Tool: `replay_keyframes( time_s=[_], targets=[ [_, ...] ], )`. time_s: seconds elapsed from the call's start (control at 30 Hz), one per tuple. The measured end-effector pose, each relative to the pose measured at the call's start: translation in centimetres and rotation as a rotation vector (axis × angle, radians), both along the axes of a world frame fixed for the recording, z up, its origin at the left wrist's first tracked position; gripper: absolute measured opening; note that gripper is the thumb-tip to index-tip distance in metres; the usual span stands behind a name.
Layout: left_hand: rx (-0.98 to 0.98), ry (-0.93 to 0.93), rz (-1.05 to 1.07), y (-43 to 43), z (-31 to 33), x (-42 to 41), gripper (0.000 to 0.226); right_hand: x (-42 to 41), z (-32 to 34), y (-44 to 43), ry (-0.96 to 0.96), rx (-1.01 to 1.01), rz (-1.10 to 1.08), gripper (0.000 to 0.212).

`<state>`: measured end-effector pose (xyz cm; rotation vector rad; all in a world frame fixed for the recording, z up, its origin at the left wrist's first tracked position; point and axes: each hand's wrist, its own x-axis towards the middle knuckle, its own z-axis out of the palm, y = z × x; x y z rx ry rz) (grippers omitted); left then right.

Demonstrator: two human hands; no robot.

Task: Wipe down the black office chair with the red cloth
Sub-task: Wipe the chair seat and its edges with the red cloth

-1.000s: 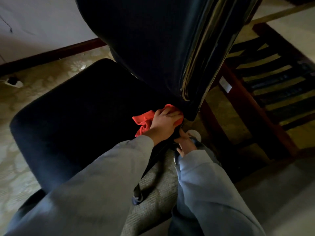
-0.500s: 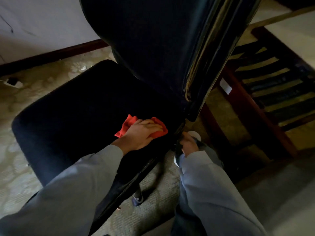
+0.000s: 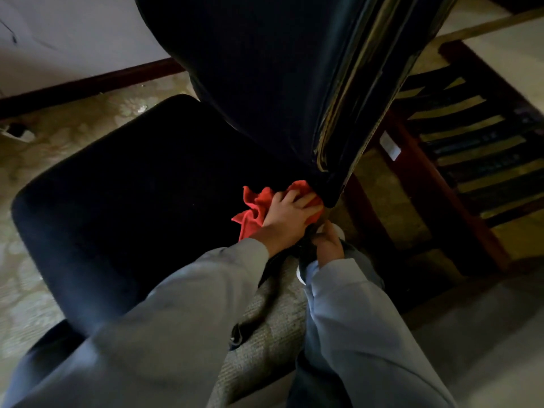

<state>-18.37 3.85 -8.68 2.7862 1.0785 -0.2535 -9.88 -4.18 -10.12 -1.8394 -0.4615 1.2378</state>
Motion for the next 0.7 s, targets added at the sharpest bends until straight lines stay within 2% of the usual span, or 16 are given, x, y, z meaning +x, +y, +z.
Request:
replay_keyframes(
  time_s=[0.13,0.23,0.37,0.47,0.57,0.7],
  targets=[
    [0.039,0.026,-0.158,-0.9,-0.2,-2.1,0.055,-0.1,-0.2,-0.1,-0.03,-0.004,0.044,0.044],
    [0.017,0.025,-0.144,-1.6,0.2,-3.6,0.057,-0.3,-0.1,-0.2,-0.041,0.007,0.062,0.043],
    [0.03,0.096,-0.126,-2.5,0.9,-6.3,0.058,-0.6,0.0,-0.7,-0.143,-0.024,0.203,0.049],
    [0.067,0.029,-0.115,-3.4,0.9,-9.0,0.06,-1.0,0.5,-1.2,-0.208,-0.024,0.304,0.059],
    [-0.033,0.097,-0.075,-4.2,0.5,-12.0,0.058,-1.6,0.6,-1.4,-0.333,-0.005,0.457,0.061],
    [-0.105,0.048,-0.082,-5.2,1.2,-16.9,0.052,-2.7,0.0,-1.8,-0.48,-0.087,0.626,0.067]
  ],
)
